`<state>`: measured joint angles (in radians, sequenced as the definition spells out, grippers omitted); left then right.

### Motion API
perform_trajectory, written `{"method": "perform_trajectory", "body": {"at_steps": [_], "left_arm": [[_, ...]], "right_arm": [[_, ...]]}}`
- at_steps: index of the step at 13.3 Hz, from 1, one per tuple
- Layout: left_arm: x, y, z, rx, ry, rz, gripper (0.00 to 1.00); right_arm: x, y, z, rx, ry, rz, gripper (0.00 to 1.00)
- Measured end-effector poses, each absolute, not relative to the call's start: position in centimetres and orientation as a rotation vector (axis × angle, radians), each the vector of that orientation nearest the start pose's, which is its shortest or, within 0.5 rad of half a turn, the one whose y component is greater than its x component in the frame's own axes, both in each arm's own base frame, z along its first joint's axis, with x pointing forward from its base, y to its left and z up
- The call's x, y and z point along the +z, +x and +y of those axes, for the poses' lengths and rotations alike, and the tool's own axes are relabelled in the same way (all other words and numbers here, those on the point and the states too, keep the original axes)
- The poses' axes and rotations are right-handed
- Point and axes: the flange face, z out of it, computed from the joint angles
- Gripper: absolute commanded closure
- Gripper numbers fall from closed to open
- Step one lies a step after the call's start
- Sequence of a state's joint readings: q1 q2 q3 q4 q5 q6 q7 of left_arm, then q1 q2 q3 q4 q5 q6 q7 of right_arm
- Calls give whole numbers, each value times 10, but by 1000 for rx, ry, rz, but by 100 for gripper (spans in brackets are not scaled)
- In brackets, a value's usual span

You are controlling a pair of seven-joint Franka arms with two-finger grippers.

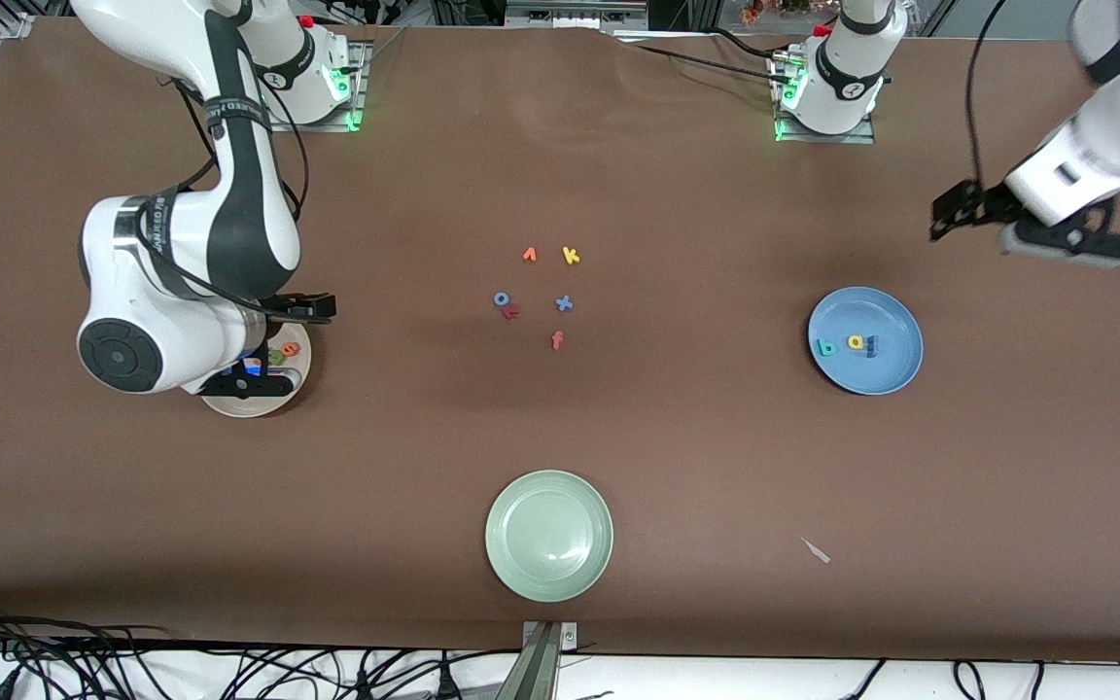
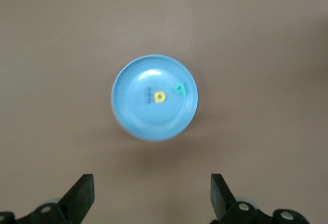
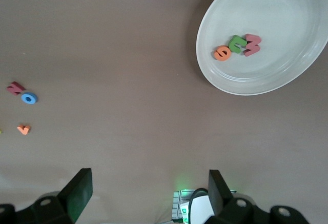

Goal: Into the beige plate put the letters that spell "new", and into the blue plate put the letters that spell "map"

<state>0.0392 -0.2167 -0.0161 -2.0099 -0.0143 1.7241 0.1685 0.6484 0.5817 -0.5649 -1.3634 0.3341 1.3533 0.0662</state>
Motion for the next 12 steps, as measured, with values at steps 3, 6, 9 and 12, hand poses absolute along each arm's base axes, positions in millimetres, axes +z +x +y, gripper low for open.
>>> {"method": "perform_trajectory", "body": {"at_steps": [3, 6, 9, 12], "left_arm": [[619, 473, 10, 158, -3139, 202, 0], [642, 469, -2, 154, -3134, 90, 0], [638, 473, -9, 165, -3128, 10, 0], [643, 484, -9, 145, -3131, 0, 0]], "right_arm": [[421, 623, 157, 720, -3096, -59, 0], [461, 610, 147, 608, -3194, -209, 0], [509, 589, 126, 437, -3216, -238, 0], [566, 569, 88, 239, -3269, -180, 0]]}}
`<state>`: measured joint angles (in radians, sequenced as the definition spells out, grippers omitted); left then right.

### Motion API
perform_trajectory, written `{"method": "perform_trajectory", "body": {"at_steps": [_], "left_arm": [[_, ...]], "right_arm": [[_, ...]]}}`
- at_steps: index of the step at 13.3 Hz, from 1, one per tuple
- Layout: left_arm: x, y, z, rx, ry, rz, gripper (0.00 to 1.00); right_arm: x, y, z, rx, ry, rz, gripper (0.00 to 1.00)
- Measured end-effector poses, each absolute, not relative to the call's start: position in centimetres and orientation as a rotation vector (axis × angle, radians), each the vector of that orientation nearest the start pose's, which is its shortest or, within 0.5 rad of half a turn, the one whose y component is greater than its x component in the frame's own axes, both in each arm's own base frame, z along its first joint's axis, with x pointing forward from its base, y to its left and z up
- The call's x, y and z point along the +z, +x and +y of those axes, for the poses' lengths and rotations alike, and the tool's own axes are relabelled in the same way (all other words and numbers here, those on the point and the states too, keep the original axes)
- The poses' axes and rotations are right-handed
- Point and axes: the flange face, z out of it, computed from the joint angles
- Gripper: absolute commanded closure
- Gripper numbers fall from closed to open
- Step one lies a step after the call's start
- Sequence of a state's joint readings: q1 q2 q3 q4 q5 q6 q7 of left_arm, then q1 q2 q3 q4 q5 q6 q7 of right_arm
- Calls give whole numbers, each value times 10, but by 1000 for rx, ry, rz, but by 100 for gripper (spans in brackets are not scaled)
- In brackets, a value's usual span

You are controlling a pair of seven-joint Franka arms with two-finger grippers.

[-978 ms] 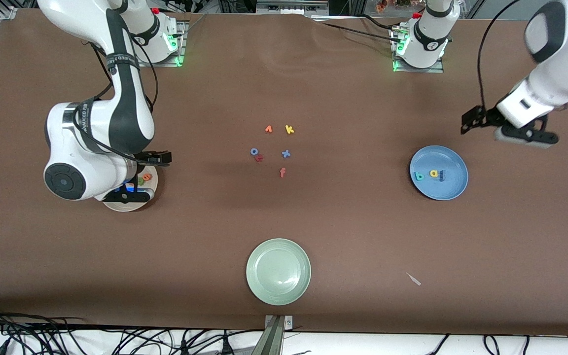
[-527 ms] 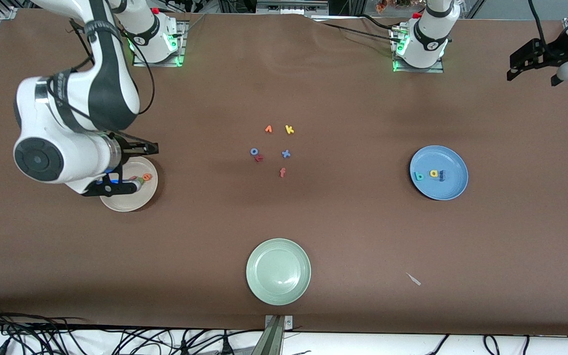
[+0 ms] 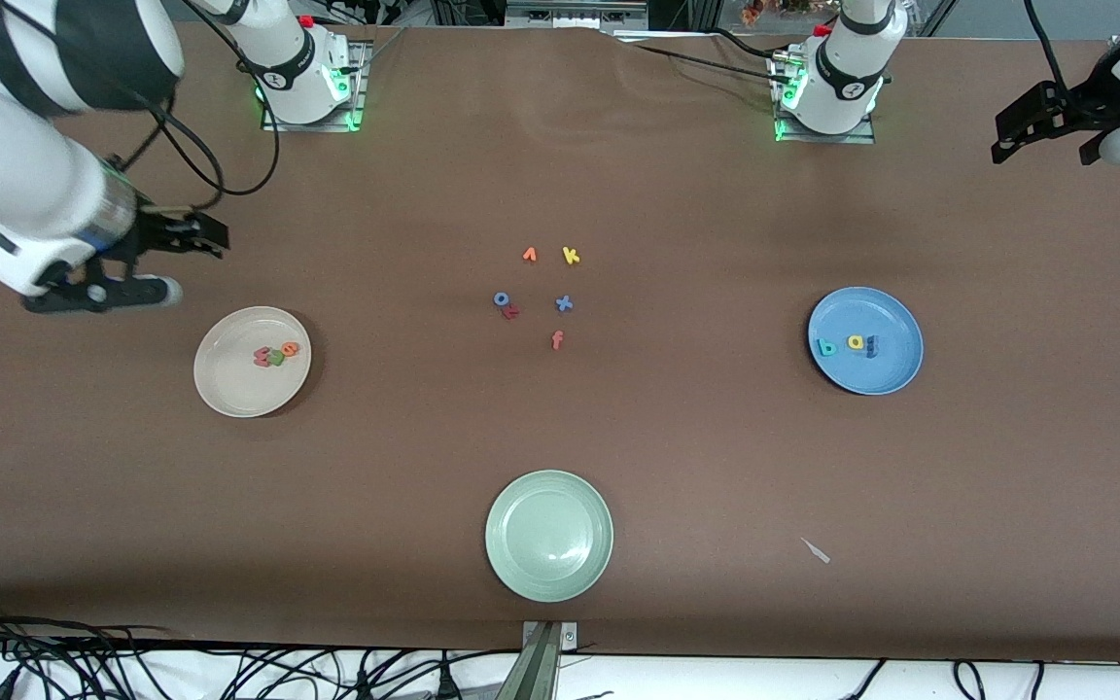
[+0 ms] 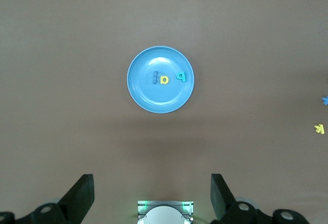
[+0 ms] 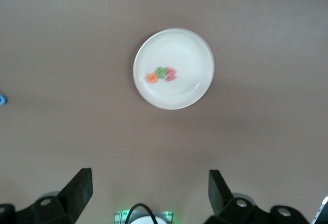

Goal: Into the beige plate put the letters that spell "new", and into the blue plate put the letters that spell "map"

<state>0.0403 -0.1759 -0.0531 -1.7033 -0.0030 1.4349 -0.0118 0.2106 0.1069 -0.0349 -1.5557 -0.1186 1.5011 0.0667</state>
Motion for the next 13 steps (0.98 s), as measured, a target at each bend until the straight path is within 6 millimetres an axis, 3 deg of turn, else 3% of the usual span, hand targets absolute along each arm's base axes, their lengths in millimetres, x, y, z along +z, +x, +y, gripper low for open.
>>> {"method": "perform_trajectory", "body": {"at_steps": [3, 6, 9, 13], "left_arm": [[641, 498, -9, 145, -3135, 1, 0], [640, 509, -9, 147, -3137, 1, 0], [634, 526, -11, 157, -3139, 8, 0], [635, 529, -13, 153, -3140, 13, 0]], "right_arm": [[596, 559, 54, 132, -3251, -79, 0], [589, 559, 34, 137, -3236, -19, 0], [593, 556, 30, 118, -3197, 20, 0], [590, 555, 31, 60, -3180, 39, 0]]}}
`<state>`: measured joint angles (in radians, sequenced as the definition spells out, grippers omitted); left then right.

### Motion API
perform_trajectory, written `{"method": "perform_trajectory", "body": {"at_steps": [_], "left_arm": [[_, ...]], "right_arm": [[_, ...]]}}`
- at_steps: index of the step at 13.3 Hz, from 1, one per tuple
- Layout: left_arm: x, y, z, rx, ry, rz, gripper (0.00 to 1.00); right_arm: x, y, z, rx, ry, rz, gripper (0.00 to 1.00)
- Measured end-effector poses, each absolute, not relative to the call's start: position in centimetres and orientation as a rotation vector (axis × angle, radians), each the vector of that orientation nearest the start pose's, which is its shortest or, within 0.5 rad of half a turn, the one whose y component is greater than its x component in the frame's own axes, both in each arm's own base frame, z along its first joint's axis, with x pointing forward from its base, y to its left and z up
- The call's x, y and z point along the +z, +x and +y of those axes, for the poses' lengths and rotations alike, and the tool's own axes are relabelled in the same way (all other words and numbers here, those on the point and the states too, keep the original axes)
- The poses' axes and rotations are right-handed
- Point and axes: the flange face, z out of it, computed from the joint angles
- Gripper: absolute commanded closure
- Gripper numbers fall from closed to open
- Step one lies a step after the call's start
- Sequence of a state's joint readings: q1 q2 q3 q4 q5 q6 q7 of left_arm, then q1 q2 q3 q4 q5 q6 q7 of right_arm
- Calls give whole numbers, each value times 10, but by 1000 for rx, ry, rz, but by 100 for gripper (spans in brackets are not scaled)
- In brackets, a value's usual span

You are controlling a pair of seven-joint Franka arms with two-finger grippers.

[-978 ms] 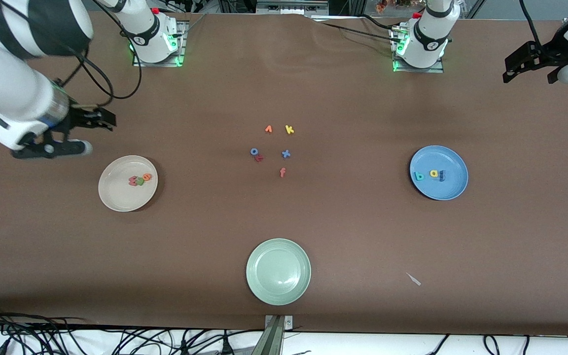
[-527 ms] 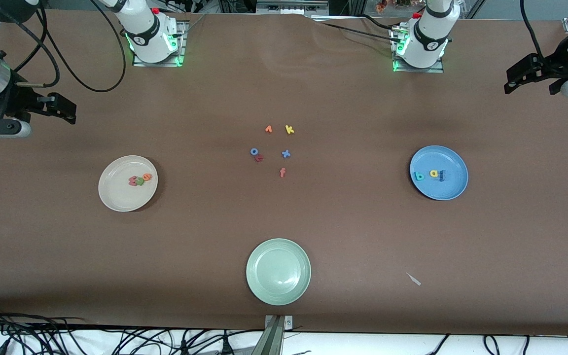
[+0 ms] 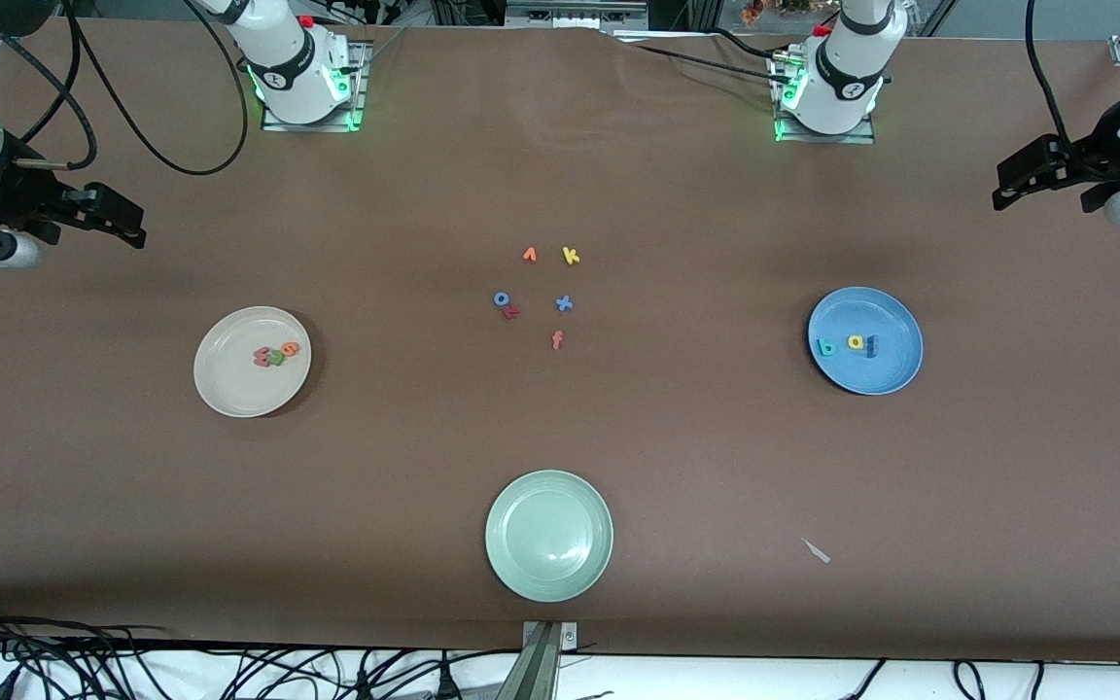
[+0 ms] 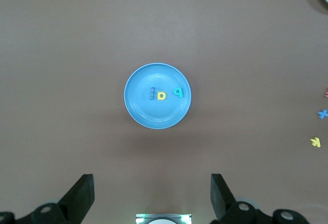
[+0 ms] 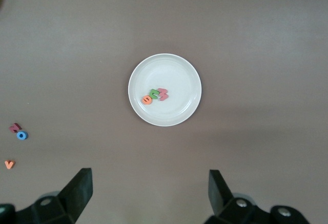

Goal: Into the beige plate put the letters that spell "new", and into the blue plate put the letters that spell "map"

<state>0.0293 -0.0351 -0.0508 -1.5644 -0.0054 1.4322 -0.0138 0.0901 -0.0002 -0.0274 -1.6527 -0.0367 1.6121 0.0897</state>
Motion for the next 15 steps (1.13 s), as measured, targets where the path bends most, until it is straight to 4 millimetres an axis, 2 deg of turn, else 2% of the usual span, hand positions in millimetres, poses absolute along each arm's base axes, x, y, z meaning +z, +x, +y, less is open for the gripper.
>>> {"method": "perform_trajectory", "body": {"at_steps": [6, 11, 15], "left_arm": [[635, 528, -11, 161, -3140, 5, 0], [634, 529, -8, 165, -3140, -4, 0], [634, 529, -8, 166, -3140, -4, 0]], "right_arm": [[586, 554, 30, 59, -3179, 57, 0], [579, 556, 17, 81, -3179, 93, 0], [578, 556, 17, 87, -3179, 95, 0]]}}
